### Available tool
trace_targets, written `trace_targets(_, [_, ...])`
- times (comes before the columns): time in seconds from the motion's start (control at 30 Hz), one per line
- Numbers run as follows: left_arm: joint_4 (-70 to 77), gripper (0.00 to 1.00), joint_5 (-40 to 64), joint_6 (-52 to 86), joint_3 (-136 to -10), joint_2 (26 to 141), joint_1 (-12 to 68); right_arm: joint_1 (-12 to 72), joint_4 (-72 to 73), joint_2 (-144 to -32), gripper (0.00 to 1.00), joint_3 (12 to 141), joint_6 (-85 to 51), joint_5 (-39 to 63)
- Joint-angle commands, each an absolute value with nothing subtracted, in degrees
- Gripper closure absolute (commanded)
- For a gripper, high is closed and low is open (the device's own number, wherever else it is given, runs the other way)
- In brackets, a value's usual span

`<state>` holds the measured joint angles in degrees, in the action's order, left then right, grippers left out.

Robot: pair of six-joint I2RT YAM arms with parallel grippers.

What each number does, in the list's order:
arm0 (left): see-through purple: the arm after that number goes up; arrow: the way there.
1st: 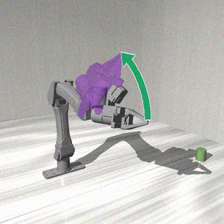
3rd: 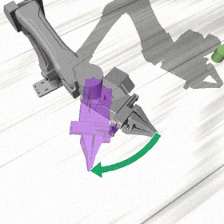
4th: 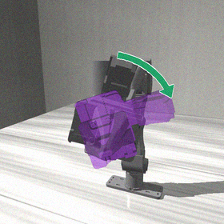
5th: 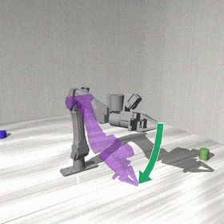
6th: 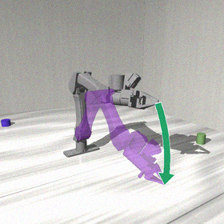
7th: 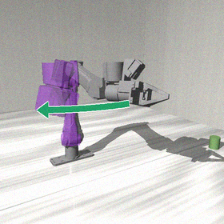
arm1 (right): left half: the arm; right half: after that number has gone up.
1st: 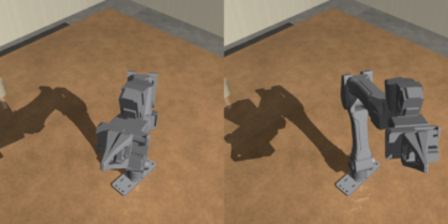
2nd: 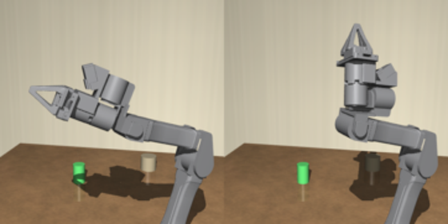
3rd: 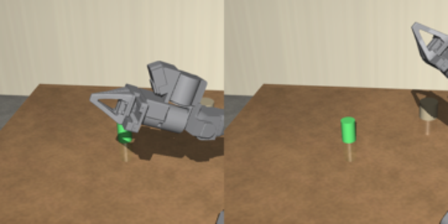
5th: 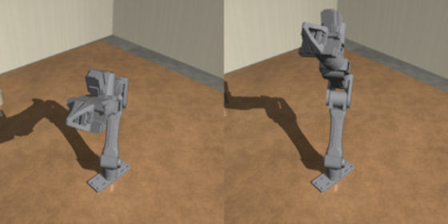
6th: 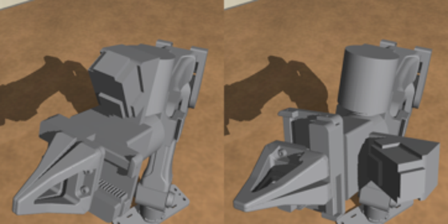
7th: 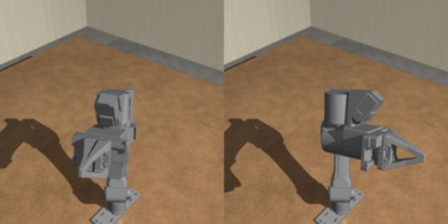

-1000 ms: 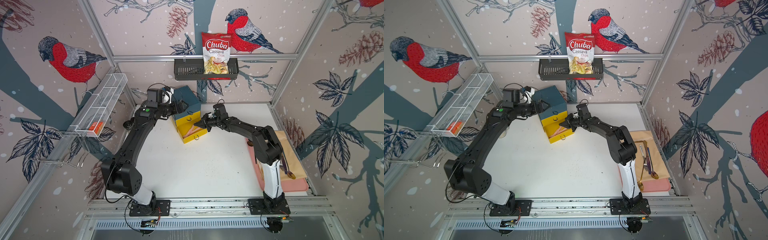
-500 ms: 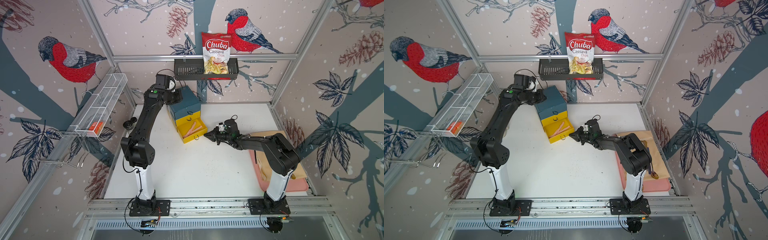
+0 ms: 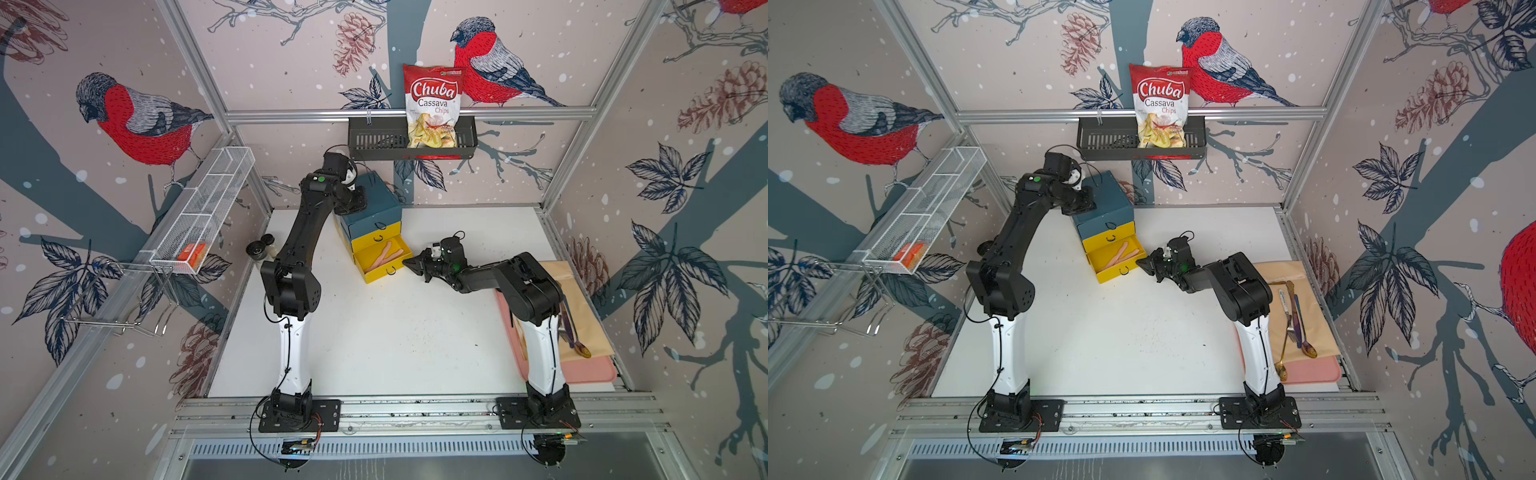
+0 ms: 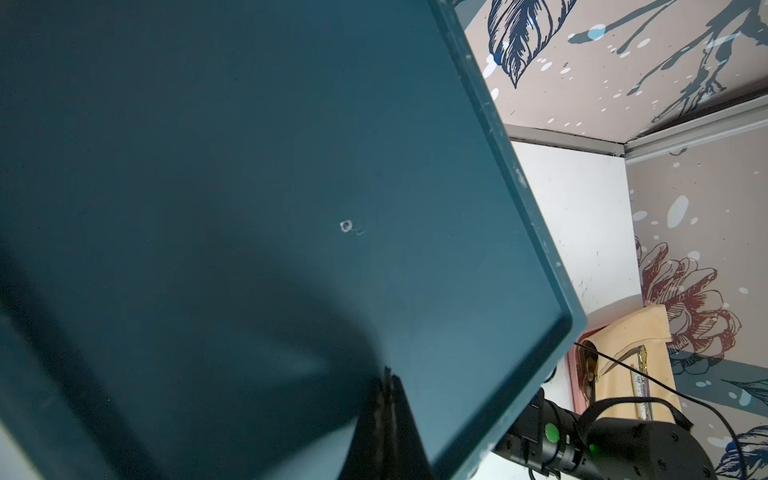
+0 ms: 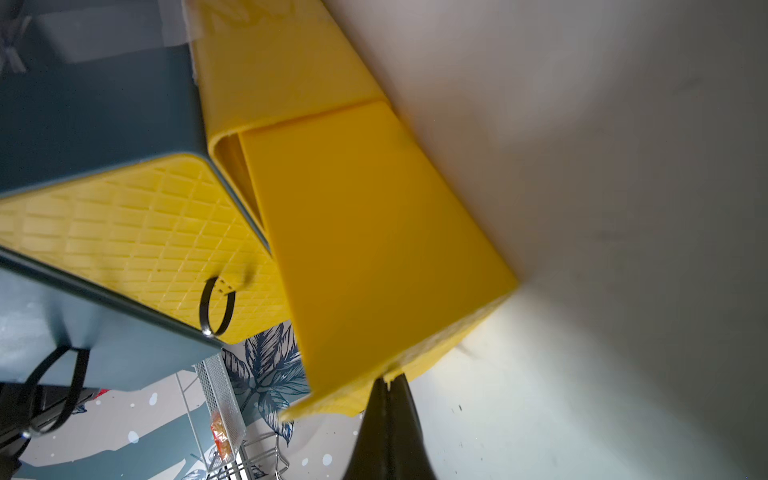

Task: Place the fruit knives into the drawer by color
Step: Close the drawer in the storage box.

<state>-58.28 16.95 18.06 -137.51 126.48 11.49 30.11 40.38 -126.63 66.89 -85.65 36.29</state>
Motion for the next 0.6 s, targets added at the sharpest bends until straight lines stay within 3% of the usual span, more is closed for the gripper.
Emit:
trace_targets(0.0, [-62.7,1.0,16.3,17.0,-137.1,127.7,11.5,30.4,42.8,-129.0,1.0,70.2,-87.1,37.1])
trace_targets(0.57, [-63.3,1.0,17.1,15.9,-134.2,127.5,11.5,31.4,40.6,-140.5,1.0,88.5,-89.0,38.9])
